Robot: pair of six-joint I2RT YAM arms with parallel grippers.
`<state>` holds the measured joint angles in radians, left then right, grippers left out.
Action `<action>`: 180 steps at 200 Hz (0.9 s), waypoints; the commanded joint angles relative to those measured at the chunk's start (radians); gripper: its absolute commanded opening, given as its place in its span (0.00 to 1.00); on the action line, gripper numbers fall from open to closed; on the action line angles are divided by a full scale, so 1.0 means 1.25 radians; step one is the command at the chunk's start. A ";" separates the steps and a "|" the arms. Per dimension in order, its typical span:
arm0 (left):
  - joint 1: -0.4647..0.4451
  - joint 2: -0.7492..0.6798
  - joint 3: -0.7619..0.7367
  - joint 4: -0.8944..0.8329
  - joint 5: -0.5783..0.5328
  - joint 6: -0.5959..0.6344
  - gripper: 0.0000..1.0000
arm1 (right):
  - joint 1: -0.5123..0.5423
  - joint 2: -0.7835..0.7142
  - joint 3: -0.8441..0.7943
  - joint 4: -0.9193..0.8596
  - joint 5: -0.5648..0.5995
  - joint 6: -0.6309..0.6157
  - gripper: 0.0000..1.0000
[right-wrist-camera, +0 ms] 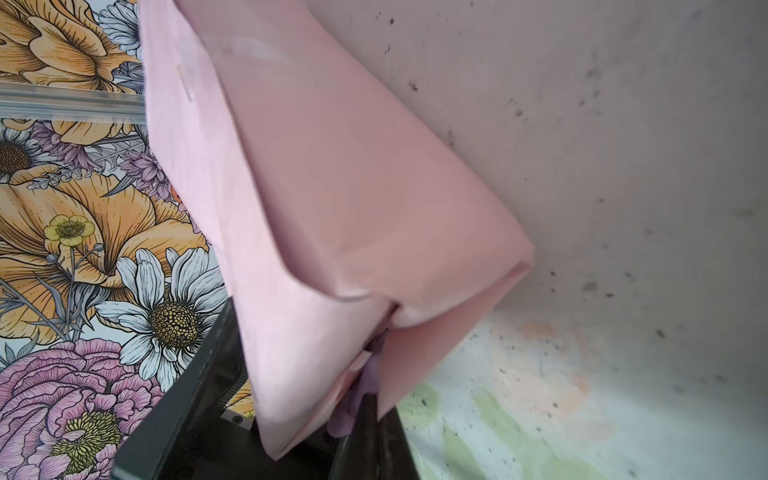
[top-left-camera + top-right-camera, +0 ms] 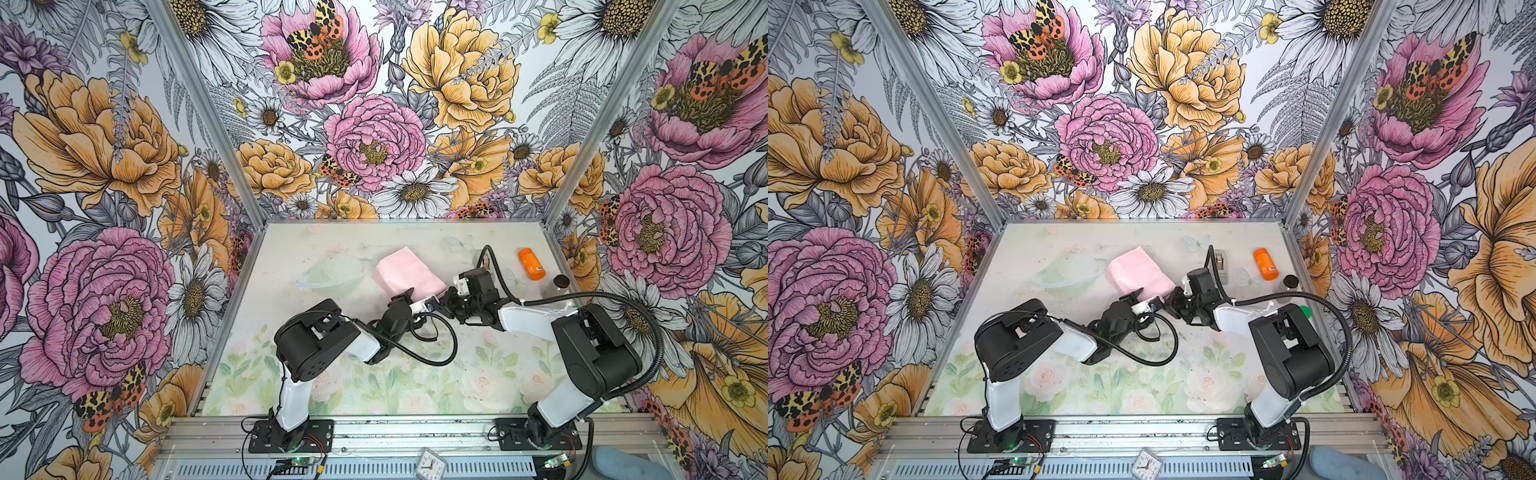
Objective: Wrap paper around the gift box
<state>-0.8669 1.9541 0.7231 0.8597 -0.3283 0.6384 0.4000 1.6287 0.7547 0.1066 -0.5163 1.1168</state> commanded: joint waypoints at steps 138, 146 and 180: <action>0.007 0.055 -0.040 -0.132 0.044 -0.123 0.61 | 0.020 -0.014 -0.013 0.038 0.083 -0.019 0.09; 0.007 0.054 -0.039 -0.133 0.045 -0.124 0.61 | 0.023 -0.008 -0.004 0.043 0.085 -0.018 0.08; 0.009 0.054 -0.035 -0.136 0.055 -0.127 0.62 | 0.032 0.000 0.016 0.058 0.087 -0.016 0.06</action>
<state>-0.8654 1.9598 0.7136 0.8993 -0.3252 0.5732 0.4309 1.6173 0.7441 0.1360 -0.4297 1.1065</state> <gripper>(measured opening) 0.617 0.066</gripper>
